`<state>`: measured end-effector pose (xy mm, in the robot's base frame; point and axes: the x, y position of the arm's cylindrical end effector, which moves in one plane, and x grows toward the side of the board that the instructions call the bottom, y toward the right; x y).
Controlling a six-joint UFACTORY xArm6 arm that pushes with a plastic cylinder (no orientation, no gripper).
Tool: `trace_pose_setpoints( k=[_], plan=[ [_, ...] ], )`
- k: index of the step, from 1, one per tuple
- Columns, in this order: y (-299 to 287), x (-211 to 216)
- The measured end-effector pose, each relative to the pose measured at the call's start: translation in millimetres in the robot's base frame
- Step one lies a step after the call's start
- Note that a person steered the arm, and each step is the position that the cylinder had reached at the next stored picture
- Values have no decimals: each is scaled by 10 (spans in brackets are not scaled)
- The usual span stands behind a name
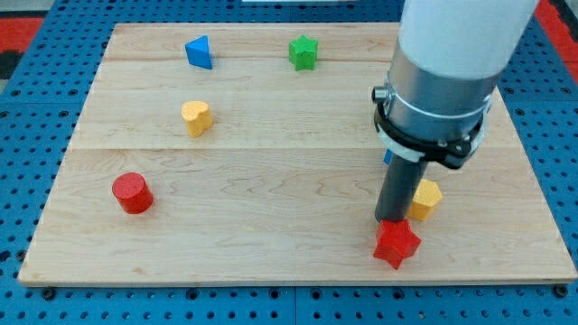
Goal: Push the red star slightly right
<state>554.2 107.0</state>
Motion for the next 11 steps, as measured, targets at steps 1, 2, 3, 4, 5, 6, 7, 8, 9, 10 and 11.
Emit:
trace_pose_setpoints(
  k=[1,2,3,4,5,6,7,8,9,10,11],
  plan=[
    [-316,-25],
    [-1070,92],
    [-957,402],
    [-937,533],
    [-686,502],
    [-479,319],
    [-285,293],
    [-261,293],
    [-109,293],
    [135,293],
    [-35,294]
  ],
)
